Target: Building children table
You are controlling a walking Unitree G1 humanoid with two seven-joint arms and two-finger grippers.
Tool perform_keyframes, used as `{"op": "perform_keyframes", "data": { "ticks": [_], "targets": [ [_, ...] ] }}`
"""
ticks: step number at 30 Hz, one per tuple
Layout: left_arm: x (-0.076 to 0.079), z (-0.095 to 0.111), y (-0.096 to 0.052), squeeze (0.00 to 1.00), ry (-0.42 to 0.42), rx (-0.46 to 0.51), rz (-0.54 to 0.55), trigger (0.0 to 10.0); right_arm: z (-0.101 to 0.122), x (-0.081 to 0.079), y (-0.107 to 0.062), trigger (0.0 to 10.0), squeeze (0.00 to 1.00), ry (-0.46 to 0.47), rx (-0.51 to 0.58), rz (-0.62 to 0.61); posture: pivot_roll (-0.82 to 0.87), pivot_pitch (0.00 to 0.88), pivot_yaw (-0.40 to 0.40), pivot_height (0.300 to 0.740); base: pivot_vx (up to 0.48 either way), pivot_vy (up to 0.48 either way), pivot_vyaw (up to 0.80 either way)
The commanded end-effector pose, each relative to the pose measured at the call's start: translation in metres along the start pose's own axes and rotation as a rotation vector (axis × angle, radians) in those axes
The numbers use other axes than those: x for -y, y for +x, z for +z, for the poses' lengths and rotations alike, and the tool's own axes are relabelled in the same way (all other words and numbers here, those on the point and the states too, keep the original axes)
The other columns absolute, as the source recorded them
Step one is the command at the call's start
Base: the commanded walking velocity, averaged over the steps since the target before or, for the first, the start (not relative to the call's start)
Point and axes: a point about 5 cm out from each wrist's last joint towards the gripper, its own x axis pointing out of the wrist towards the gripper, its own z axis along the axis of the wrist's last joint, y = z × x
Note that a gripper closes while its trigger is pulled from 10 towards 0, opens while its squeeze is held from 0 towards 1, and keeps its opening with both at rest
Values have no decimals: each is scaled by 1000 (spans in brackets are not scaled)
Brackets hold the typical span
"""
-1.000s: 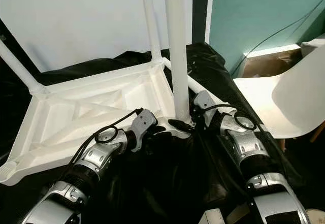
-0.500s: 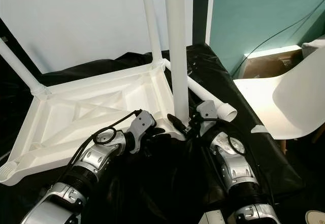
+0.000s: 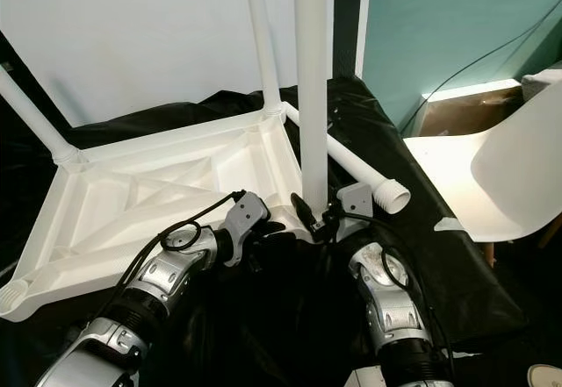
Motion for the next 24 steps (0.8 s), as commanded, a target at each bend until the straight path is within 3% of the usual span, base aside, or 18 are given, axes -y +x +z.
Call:
{"op": "perform_keyframes", "data": {
  "ticks": [1, 3, 4, 5, 8, 10, 18, 19, 20, 21, 22, 24],
  "targets": [
    [13, -28, 3, 0, -66, -117, -68, 10000, -11, -21, 1, 10000, 1000, 50, -58, 143, -5, 0, 85, 740, 0, 0, 0],
    [13, -28, 4, 0, -67, -115, -67, 10000, -9, -21, 4, 10000, 1000, 31, -64, 214, -5, 0, 85, 740, 0, 0, 0],
    [13, -27, 4, 0, -67, -111, -68, 10000, -5, -20, 6, 10000, 0, -16, -77, 342, -11, 0, 87, 740, 0, 0, 0],
    [13, -27, 4, 0, -67, -111, -68, 10000, -5, -20, 6, 10000, 0, -16, -77, 342, -11, 0, 87, 740, 0, 0, 0],
    [14, -26, 6, 0, -68, -106, -70, 10000, 1, -12, 4, 10000, 0, -139, -148, 616, -13, 0, 84, 740, 0, 0, 0],
    [14, -26, 6, 0, -69, -106, -69, 10000, 3, -4, 5, 10000, 0, -182, -186, 680, -7, 0, 80, 740, 0, 0, 0],
    [15, -29, 4, 0, -79, -108, -60, 10000, 9, 19, 14, 10000, 0, -272, -273, 736, 9, 0, 74, 740, 0, 0, 0],
    [15, -29, 3, 0, -80, -108, -60, 10000, 9, 22, 14, 6863, 0, -278, -294, 751, 9, 0, 74, 740, 0, 0, 0],
    [16, -29, 3, 0, -80, -109, -60, 10000, 9, 24, 13, 2863, 0, -276, -314, 770, 11, 0, 74, 740, 0, 0, 0],
    [16, -29, 3, 0, -80, -109, -60, 10000, 9, 24, 13, 2863, 0, -276, -314, 770, 11, 0, 74, 740, 0, 0, 0],
    [16, -30, 3, 0, -81, -109, -60, 10000, 9, 25, 12, 0, 0, -275, -329, 785, 12, 0, 75, 740, 0, 0, 0],
    [16, -29, 3, 0, -81, -109, -59, 10000, 10, 30, 11, 0, 0, -265, -357, 820, 13, 0, 75, 740, 0, 0, 0]
  ]
}}
